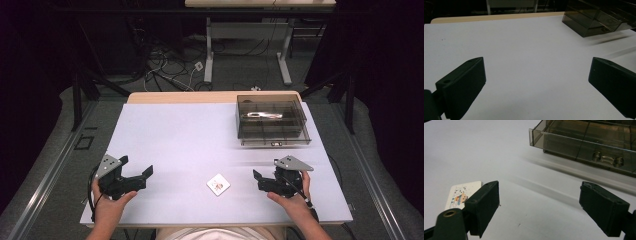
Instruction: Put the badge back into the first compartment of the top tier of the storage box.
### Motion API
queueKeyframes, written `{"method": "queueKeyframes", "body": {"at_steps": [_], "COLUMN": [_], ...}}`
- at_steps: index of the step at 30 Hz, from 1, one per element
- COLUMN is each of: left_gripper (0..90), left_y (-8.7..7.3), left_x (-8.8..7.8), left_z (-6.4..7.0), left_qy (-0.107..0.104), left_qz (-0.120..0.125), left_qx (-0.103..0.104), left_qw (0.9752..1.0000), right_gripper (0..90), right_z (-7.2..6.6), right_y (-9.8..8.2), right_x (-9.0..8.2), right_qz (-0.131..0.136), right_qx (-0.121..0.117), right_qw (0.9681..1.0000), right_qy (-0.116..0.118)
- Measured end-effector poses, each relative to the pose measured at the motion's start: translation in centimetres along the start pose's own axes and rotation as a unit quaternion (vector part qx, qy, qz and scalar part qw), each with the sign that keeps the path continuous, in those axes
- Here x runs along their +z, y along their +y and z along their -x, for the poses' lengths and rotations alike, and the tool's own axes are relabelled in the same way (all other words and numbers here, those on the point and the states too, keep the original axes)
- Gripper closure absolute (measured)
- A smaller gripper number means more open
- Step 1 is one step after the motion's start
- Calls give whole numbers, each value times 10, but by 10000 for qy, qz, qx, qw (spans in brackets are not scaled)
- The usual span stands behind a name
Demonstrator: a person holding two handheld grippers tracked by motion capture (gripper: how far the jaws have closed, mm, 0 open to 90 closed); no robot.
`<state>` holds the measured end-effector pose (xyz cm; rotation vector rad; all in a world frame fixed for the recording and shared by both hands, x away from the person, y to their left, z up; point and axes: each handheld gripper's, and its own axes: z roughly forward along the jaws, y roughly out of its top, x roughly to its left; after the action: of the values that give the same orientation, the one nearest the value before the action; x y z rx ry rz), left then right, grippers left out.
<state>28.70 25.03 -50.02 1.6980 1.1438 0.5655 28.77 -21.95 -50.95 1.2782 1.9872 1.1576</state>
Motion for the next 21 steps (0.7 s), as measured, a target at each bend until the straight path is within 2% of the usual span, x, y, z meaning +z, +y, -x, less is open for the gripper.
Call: {"method": "queueKeyframes", "body": {"at_steps": [6,21], "left_gripper": [10,10], "left_y": [0,-1], "left_x": [-1,-1], "left_z": [0,1], "left_qy": [26,34], "left_qz": [-3,14], "left_qx": [14,-42], "left_qw": [10000,10000], "right_gripper": [188,193], "right_z": [-8,-29], "right_y": [2,11], "right_x": [6,19], "right_qz": [-119,-352], "right_qx": [26,-148], "right_qw": [9999,9988], "right_qy": [89,320]}}
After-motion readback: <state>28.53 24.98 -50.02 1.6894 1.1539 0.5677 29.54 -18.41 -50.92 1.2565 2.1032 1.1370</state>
